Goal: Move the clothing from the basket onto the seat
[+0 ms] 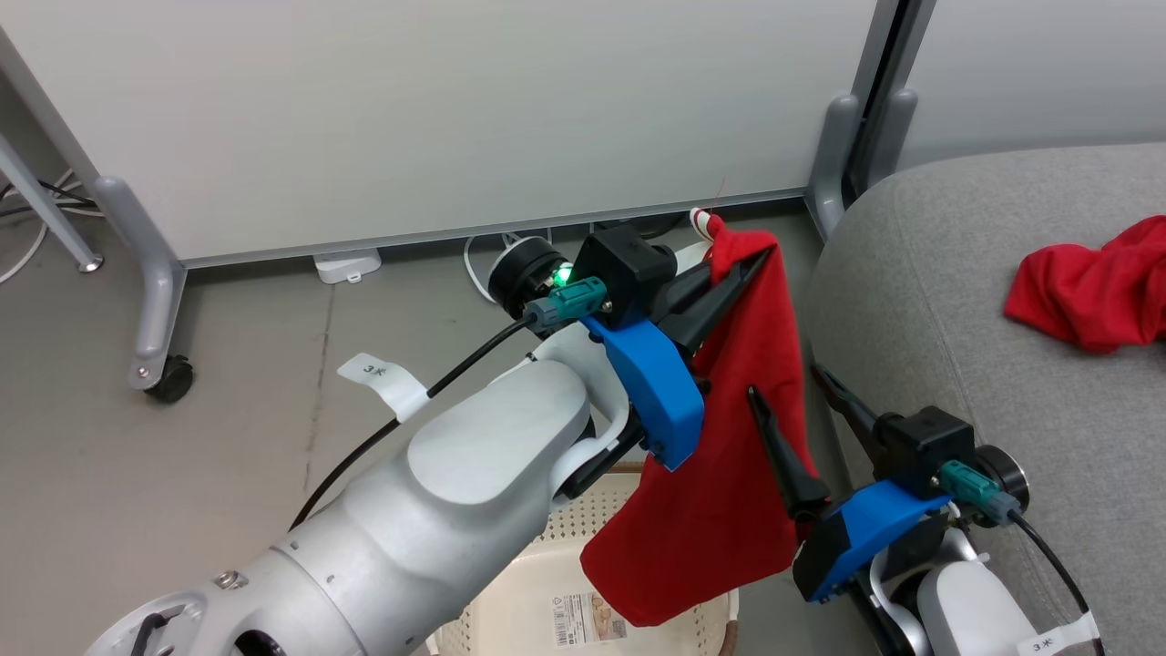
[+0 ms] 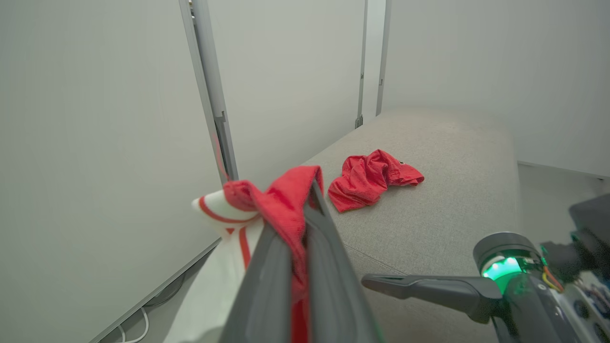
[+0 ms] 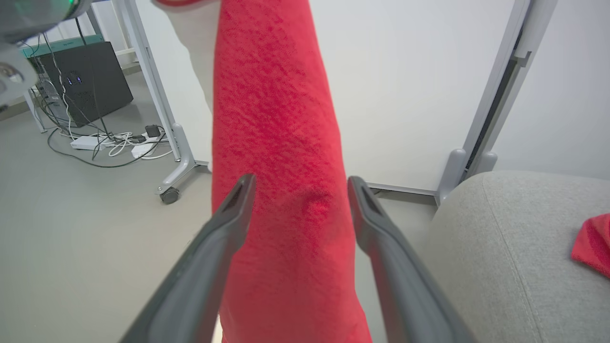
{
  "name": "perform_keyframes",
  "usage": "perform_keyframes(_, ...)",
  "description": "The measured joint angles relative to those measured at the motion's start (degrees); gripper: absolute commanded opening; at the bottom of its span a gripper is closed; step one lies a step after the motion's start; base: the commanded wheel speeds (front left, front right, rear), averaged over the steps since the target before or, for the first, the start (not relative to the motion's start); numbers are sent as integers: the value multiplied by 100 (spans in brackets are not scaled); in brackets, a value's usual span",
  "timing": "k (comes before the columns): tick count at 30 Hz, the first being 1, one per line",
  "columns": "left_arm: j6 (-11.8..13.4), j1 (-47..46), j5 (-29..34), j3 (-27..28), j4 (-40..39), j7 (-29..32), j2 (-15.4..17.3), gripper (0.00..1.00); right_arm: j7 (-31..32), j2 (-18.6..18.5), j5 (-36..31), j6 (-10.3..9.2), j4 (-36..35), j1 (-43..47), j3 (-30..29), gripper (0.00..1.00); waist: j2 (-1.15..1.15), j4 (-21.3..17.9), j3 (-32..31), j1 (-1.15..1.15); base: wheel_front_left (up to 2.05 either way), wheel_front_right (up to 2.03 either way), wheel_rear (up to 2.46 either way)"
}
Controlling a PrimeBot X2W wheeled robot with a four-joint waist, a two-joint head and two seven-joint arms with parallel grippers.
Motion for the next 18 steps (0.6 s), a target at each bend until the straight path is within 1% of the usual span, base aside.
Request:
perform_keyframes(4, 0, 0, -62, -80, 8, -18, -12, 0, 166, 0, -87, 0, 148, -38, -108, 100, 0, 39, -18, 0, 0, 0, 0)
perform_keyframes(9, 0, -20, -135, -147, -1, -34, -27, 0, 292, 0, -174, 0, 394, -144, -101, 100, 0, 91, -33, 0, 0, 0, 0)
perform_keyframes(18, 0, -107, -269, -315, -129, -33, -42, 0, 276, -53, -297, 0, 1107, -605, 57, 100, 0, 185, 0, 0, 0, 0, 0)
